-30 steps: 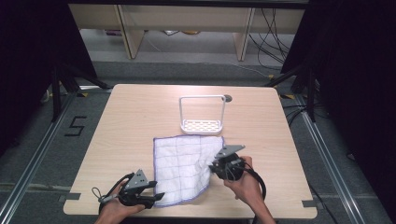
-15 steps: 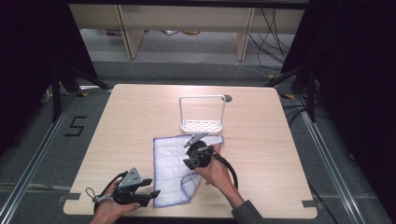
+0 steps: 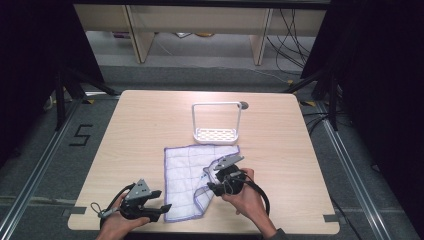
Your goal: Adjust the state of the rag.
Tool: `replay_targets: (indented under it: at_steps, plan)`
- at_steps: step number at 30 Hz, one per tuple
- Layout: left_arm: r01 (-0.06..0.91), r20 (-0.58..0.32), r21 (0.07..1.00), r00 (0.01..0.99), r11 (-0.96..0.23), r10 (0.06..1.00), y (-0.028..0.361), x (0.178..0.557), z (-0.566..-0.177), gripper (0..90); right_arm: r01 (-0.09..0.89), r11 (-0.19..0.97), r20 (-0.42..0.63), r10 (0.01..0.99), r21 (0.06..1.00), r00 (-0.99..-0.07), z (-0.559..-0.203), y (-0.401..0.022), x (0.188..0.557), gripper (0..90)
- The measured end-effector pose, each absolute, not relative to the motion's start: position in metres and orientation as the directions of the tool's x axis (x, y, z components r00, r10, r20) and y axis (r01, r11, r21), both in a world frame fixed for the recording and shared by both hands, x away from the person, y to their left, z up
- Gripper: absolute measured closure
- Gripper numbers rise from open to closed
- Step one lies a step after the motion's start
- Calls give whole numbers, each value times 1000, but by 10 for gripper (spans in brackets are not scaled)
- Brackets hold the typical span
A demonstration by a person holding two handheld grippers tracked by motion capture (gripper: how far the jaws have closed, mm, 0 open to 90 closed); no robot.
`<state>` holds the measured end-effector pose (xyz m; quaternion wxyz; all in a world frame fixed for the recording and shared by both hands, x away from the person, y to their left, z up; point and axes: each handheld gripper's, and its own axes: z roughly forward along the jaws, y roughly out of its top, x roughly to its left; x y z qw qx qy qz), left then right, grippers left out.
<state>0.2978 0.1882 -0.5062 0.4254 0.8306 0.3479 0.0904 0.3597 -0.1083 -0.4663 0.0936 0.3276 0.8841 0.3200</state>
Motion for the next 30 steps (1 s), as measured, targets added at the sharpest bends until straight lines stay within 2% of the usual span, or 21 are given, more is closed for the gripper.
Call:
replay_targets:
  at_steps: [2, 4, 5, 6, 12, 15, 16, 17, 21, 22, 23, 24, 30]
  plan:
    - [499, -136, 767, 741, -403, 658, 188, 299, -506, 360, 513, 594, 38, 631, 619, -775, -472, -103, 363, 597]
    - [505, -156, 777, 732, -375, 664, 186, 298, -507, 356, 523, 603, 42, 631, 603, -775, -477, -98, 366, 740]
    - [505, -156, 777, 732, -375, 664, 186, 298, -507, 354, 523, 603, 42, 631, 603, -775, -477, -98, 366, 740]
    - [504, -156, 779, 732, -373, 663, 186, 298, -507, 352, 478, 631, 3, 602, 612, -799, -481, -95, 368, 883]
    - [510, -151, 784, 710, -354, 688, 195, 303, -504, 337, 414, 638, -53, 581, 650, -812, -454, -122, 344, 894]
    - [514, -156, 792, 692, -329, 704, 197, 307, -504, 331, 424, 613, -41, 598, 666, -801, -445, -145, 324, 894]
    - [508, -135, 786, 697, -353, 704, 199, 310, -502, 330, 428, 603, -46, 612, 673, -790, -445, -152, 317, 894]
    - [510, -148, 798, 684, -323, 715, 198, 313, -503, 330, 436, 612, -34, 604, 660, -796, -445, -161, 309, 894]
    - [504, -130, 800, 677, -326, 725, 200, 324, -498, 326, 485, 586, -11, 645, 649, -764, -453, -181, 286, 894]
    - [520, -161, 801, 665, -297, 730, 199, 334, -495, 317, 500, 580, -6, 656, 643, -754, -460, -190, 278, 894]
    - [520, -161, 801, 665, -297, 730, 199, 334, -495, 318, 500, 580, -6, 656, 643, -754, -460, -190, 278, 894]
    - [524, -154, 798, 654, -297, 741, 199, 345, -493, 318, 551, 568, 19, 686, 612, -728, -466, -198, 272, 895]
    - [541, -161, 796, 621, -271, 767, 196, 374, -493, 318, 586, 556, 39, 705, 590, -708, -478, -209, 264, 895]
